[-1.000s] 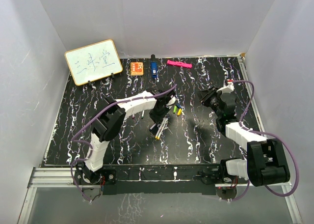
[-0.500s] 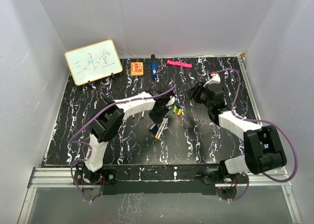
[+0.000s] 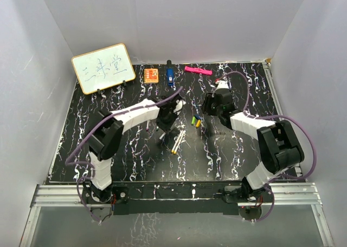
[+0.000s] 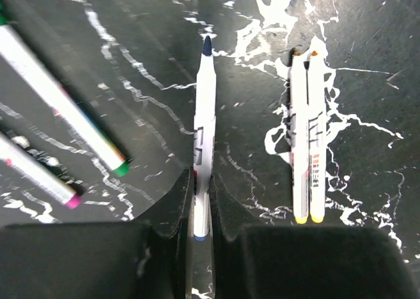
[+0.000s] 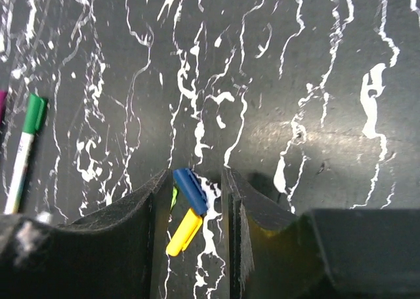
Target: Insert the pens into the pen caps
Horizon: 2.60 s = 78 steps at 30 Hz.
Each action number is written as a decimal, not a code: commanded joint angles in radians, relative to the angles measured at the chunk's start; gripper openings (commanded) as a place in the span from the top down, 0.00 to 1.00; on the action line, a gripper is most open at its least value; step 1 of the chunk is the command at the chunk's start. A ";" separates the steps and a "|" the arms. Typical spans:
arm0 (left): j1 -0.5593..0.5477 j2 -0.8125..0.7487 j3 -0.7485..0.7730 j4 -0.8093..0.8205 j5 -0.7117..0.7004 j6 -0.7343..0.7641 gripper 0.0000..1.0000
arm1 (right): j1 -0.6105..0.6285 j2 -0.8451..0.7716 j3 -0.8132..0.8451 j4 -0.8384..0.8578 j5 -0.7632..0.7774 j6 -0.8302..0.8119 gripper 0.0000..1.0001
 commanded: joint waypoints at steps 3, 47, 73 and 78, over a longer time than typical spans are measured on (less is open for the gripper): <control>0.039 -0.199 -0.045 0.087 0.043 0.006 1.00 | 0.078 0.050 0.082 -0.043 0.096 -0.072 0.68; 0.039 -0.315 -0.184 0.299 0.200 -0.022 1.00 | 0.192 0.126 0.184 -0.166 0.249 -0.146 0.60; 0.039 -0.318 -0.191 0.310 0.213 -0.031 1.00 | 0.260 0.135 0.177 -0.248 0.360 -0.182 0.47; 0.040 -0.320 -0.196 0.313 0.210 -0.033 1.00 | 0.268 0.154 0.186 -0.268 0.382 -0.180 0.47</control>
